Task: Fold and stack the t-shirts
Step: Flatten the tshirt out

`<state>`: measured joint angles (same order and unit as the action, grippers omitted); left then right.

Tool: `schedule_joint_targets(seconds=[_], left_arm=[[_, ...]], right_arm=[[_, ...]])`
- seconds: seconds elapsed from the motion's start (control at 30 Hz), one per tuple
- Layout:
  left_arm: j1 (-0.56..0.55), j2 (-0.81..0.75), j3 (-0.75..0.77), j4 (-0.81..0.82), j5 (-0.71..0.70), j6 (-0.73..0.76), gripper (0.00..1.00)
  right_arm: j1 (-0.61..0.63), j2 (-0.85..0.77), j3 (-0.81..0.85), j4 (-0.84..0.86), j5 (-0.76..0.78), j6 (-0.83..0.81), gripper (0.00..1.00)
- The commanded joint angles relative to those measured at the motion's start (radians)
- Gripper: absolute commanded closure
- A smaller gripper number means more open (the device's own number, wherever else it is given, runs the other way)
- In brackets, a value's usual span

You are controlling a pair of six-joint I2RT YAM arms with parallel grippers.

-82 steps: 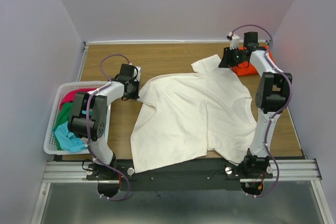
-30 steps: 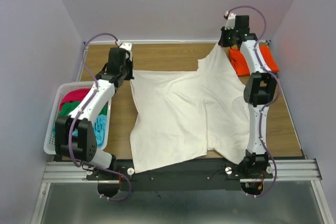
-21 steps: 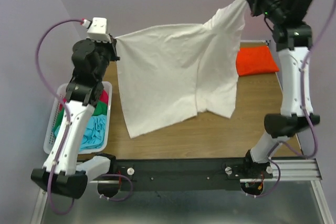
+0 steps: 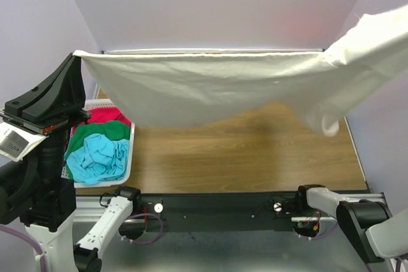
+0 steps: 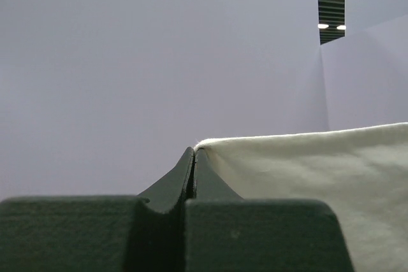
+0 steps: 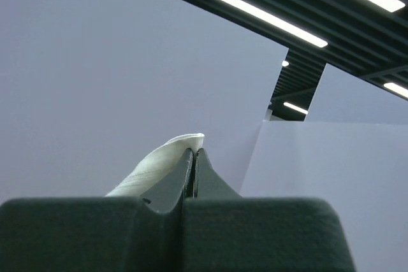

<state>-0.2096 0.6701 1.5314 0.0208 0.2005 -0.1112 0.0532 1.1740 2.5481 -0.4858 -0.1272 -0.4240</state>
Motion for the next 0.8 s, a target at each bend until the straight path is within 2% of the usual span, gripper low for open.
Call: schedule_joint_targets(seconds=[0.0,0.27,0.47,0.6,0.63,0.67,0.77], left_arm=[[0.001,-0.001,-0.042,-0.001,0.036,-0.035,1.0],[0.001,-0.029,-0.278,0.01,0.001,-0.019,1.0],[0.001,0.031,-0.508,0.034,-0.14,0.004,1.0],[0.004,0.228,-0.62,0.045,-0.294,-0.014,1.0],[0.009,0.284,-0.623,0.042,-0.294,-0.025,1.0],[0.019,0.416,-0.604,0.027,-0.282,-0.045,1.0],[0.033,0.648,-0.53,0.004,-0.25,-0.068,1.0]], right_arm=[[0.0,0.007,-0.055,0.0,0.057,-0.015,0.99],[0.0,0.022,-0.276,-0.002,0.029,0.031,0.99],[0.0,0.1,-0.552,0.001,-0.043,0.067,0.99],[0.0,0.203,-0.725,0.079,-0.109,0.085,0.99],[0.002,0.231,-0.761,0.107,-0.109,0.091,0.99],[0.0,0.29,-0.831,0.168,-0.138,0.102,0.99],[0.0,0.427,-0.871,0.237,-0.195,0.137,0.99]])
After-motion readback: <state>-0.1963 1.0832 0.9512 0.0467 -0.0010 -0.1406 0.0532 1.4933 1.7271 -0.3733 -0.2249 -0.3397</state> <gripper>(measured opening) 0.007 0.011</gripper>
